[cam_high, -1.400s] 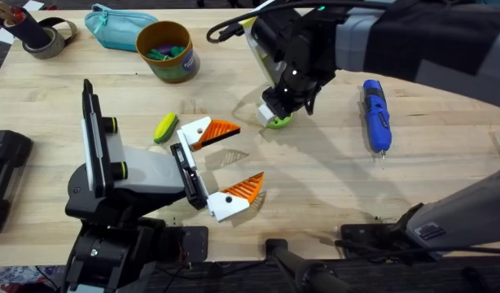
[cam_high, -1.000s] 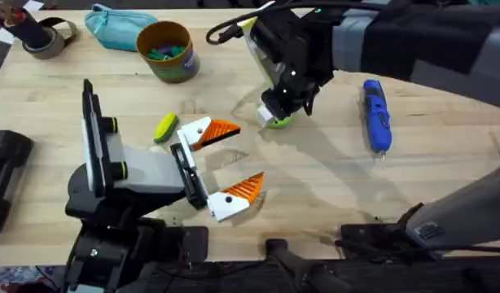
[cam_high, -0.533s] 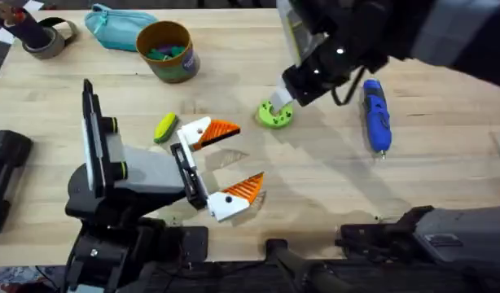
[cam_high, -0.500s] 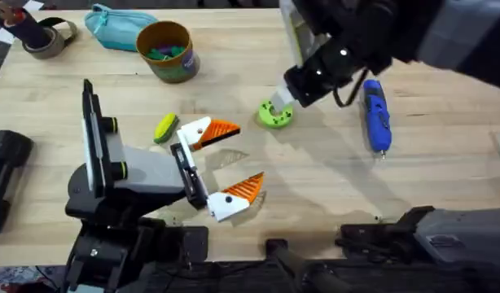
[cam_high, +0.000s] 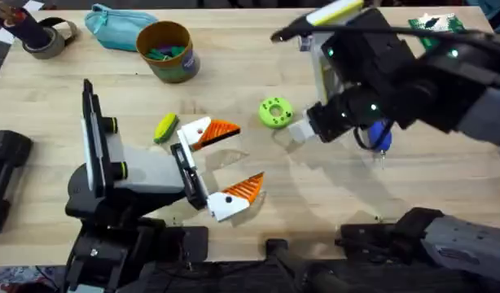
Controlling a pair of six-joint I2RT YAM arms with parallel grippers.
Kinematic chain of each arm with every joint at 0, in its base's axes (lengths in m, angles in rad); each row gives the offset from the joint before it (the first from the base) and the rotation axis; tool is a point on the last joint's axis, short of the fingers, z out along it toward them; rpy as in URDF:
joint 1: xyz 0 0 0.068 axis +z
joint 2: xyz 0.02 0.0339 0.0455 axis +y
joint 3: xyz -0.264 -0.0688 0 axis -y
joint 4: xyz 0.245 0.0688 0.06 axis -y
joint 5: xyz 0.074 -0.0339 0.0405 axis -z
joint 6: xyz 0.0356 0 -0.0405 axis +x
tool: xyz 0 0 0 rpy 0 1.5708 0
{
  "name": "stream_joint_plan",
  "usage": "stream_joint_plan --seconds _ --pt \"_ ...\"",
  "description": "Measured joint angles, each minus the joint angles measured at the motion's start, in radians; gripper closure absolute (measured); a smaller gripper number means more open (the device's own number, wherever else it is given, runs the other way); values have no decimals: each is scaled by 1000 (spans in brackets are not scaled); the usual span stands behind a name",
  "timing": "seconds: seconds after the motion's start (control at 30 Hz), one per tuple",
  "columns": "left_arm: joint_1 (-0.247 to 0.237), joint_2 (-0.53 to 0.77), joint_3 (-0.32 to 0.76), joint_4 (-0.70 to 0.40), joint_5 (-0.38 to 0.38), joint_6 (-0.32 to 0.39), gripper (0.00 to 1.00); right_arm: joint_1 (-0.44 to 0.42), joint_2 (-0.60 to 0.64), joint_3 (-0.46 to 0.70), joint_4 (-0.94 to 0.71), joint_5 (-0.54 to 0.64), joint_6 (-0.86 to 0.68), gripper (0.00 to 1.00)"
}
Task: Pick up the gripper from the table and insert it into the empty holder that is missing its gripper. Then pick up a screw, insert it into the mounting hole, and use the screwdriver to tighten it. Finally, clean up the table by picking up the vegetable and placing it into the bucket.
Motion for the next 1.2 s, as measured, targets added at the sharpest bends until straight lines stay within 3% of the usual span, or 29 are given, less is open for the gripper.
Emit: stream_joint_plan --seconds 0.27,1.2 --pt "0 0 0 0 0 0 14 -1 -35 -76 21 0 0 356" --pt "0 0 0 0 0 0 14 -1 36 -95 167 -1 0 356"
